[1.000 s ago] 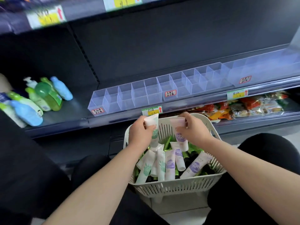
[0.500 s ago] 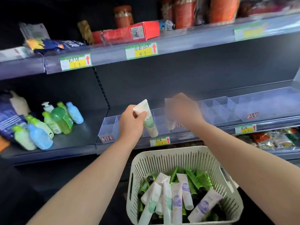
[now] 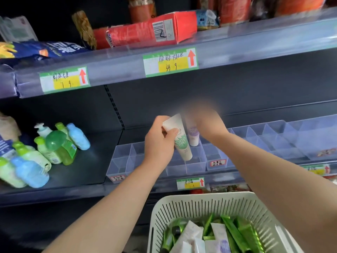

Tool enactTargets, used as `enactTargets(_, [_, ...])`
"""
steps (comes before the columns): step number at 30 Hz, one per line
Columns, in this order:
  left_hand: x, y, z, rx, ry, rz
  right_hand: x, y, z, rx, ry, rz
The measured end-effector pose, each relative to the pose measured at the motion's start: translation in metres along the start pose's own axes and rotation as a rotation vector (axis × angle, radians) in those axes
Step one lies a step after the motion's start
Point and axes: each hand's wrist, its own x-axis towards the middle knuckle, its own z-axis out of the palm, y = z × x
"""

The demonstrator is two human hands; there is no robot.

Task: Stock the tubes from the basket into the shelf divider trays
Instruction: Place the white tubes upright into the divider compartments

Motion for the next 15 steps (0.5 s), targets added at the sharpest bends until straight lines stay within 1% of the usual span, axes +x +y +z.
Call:
enactTargets(6, [0.016,-0.015,0.004,0.029,-0.056,0.023,0.017,0.017,0.019,-0.220,-0.169,-0.081])
enactTargets(11, [0.021,-0.016,0.008,0.046,-0.077,0.035,0.023,0.021,0.017,-0.401,-0.190,-0.154])
enactTargets(15, [0.027,-0.009,0.016,0.053,-0.096,0.057,0.014,0.027,0.008,-0.491,-0.165,-0.198])
